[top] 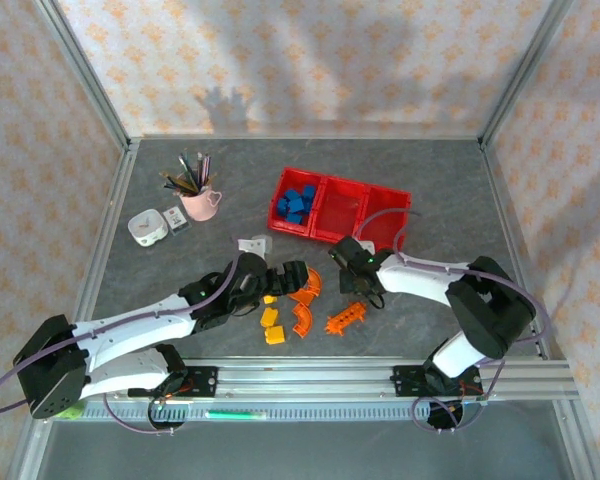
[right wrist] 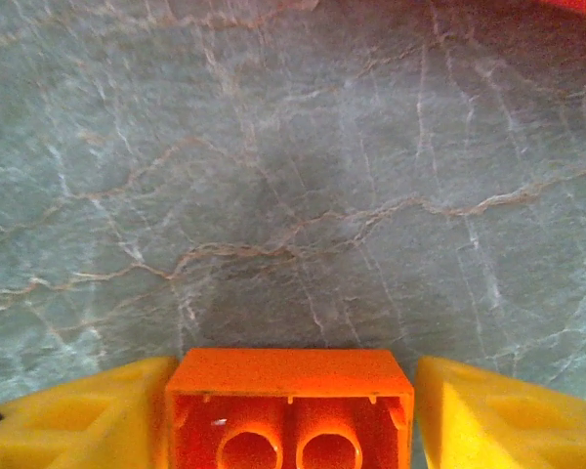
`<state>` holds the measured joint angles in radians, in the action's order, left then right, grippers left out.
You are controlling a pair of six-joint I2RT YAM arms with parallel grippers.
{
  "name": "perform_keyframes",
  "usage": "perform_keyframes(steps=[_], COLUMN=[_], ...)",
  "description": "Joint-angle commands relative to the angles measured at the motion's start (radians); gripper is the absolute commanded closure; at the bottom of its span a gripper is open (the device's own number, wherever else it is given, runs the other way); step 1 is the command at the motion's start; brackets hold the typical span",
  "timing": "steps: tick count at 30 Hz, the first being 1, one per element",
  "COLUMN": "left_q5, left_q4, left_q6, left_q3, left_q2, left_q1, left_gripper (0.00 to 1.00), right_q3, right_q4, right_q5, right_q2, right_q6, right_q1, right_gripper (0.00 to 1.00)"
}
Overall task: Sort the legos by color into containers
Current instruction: Pick up the lego from the bottom-center of the table, then place the lego in the container.
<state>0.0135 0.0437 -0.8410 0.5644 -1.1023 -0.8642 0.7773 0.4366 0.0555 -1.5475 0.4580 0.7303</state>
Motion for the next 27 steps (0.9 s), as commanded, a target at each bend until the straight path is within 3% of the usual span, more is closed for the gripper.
perform_keyframes(steps=[1, 6, 14, 27], left_q5=[-0.028, -0.034, -0.102, 0.013], left_q4=[0.031, 0.028, -0.058, -0.019], left_q6=[-0.002, 0.008, 0.062, 0.144], left_q3=[0.003, 0.009, 0.054, 0.104], left_q2=[-0.01, -0.001, 0.055, 0.004], left_q1=[-0.009, -0.009, 0.005, 0.193], left_gripper=[0.01, 0.01, 0.01, 0.01], right_q3=[0.016, 0.044, 0.2, 0.591], right_q4=[0.006, 0.026, 0.084, 0.061], right_q5=[0.038, 0.028, 0.046, 0.118], right_q2=[-0.003, 0.028, 0.055, -0.246], right_q6=[-0.008, -0.015, -0.045, -0.091], right_q1=[0.001, 0.001, -0.01, -0.135], right_gripper=[0.48, 0.57, 0.58, 0.57])
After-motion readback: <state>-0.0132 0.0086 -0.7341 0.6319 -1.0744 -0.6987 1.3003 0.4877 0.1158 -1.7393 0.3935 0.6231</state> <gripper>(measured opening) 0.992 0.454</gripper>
